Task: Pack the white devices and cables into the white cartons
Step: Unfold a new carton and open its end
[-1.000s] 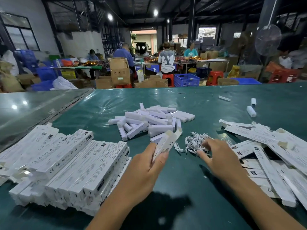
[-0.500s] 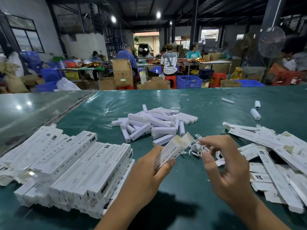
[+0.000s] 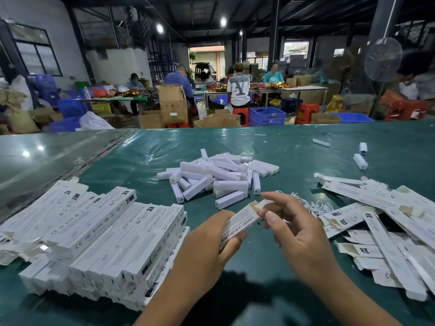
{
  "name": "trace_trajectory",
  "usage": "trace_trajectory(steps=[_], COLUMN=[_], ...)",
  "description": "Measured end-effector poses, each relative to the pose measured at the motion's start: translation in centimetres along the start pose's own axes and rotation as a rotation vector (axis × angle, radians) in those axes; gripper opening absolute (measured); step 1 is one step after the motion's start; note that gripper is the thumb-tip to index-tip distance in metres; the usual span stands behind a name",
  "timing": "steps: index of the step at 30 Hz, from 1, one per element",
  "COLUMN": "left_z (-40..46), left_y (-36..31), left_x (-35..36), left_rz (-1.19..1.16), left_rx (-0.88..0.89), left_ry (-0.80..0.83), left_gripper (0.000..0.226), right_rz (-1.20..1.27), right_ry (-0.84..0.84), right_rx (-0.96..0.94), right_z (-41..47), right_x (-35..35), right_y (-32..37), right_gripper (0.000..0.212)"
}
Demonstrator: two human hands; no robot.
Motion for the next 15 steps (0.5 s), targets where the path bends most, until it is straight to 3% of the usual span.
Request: trace_trajectory(steps=[9, 12, 15], left_z=[0.0, -0.1, -0.1], left_y=[-0.6, -1.1, -1.3], left_x=[0.0, 0.2, 0.2], left_rz=[0.031, 0.055, 0.081], left_rx=[0.016, 0.038, 0.044], left_ry=[0.012, 0.023, 0.024], left_gripper=[0.023, 0.036, 0.039], right_rz=[0.030, 0.182, 0.250], right_ry=[-0.076, -0.129, -0.189], right_rx=[0.117, 0.247, 0.407], right_z=[0.1, 0.0, -0.2], right_x=[0.0, 0.0, -0.1], right_y=[-0.5, -1.3, -2.2], right_gripper=[0.017, 0.026, 0.050])
Point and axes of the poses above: each hand's wrist, its own z-axis towards the middle knuckle, its own x-axis out of the palm, y = z × x, the point moved 4 cm from there along z, towards the middle knuckle, and after that the axes turned 6 degrees about -x, right-handed, at the moved point
